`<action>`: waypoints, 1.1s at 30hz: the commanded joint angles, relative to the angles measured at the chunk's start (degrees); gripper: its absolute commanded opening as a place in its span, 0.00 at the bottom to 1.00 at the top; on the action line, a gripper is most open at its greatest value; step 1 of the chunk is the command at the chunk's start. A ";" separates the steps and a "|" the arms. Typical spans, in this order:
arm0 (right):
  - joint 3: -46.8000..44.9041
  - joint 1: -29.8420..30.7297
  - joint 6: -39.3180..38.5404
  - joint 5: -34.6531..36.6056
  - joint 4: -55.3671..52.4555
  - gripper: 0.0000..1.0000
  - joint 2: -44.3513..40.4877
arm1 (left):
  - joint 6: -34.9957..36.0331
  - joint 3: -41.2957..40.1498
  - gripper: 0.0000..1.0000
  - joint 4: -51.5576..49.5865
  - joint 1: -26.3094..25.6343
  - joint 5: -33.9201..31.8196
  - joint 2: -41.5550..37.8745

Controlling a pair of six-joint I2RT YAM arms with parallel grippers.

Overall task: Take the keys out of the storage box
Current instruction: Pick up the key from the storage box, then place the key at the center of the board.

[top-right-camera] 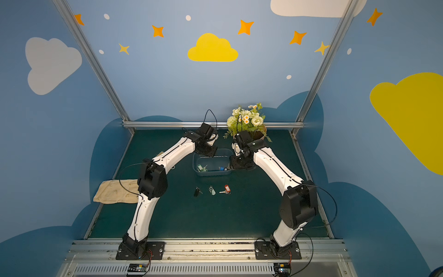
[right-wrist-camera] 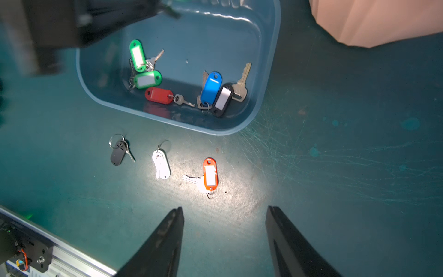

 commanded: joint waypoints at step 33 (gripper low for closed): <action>9.53 5.92 -3.73 4.20 2.89 0.63 7.01 | -16.44 -56.82 0.03 -10.50 -11.35 9.58 -39.37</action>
